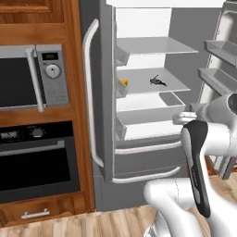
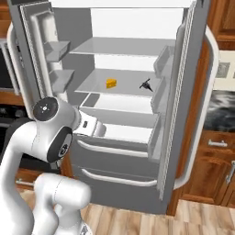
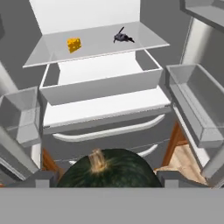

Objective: Take the cheese, fish, and squash from the fridge and place them on the plate on the dining counter to create an appetizer plate.

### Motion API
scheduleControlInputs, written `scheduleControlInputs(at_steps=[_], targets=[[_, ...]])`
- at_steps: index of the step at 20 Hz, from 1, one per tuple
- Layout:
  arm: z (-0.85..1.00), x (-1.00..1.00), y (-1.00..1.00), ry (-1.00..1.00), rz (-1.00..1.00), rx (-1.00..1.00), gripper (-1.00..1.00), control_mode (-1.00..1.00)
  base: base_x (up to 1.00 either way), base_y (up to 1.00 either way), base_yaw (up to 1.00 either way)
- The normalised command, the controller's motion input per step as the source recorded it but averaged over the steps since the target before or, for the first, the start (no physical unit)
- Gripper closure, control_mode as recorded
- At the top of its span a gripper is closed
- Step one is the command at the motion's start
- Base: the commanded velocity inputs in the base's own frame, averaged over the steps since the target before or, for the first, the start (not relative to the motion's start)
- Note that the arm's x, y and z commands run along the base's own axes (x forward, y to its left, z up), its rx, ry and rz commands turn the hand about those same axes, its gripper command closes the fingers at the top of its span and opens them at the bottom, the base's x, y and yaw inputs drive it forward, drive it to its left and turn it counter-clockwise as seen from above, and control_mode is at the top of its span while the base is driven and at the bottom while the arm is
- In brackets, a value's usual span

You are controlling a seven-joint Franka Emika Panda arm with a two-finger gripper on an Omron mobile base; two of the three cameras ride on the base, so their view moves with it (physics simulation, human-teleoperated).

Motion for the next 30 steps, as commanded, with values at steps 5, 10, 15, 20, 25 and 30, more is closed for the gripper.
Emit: scheduleControlInputs(at_steps=[5,10,15,20,25,30], targets=[[0.00,0.00,0.00,0.00,0.00,0.00,1.00,1.00,-0.83,0.00,0.00],[0.00,0.00,0.00,0.00,0.00,0.00,1.00,1.00,-0.74,0.00,0.00],[0.00,0.00,0.00,0.00,0.00,0.00,1.00,1.00,-0.54,0.03,0.01],[0.00,0.00,0.00,0.00,0.00,0.00,1.00,1.00,-0.52,0.07,0.01],[0.00,0.00,0.00,0.00,0.00,0.00,1.00,1.00,-0.27,0.08,0.14],[0.00,0.00,0.00,0.00,0.00,0.00,1.00,1.00,-0.19,0.01,0.21]])
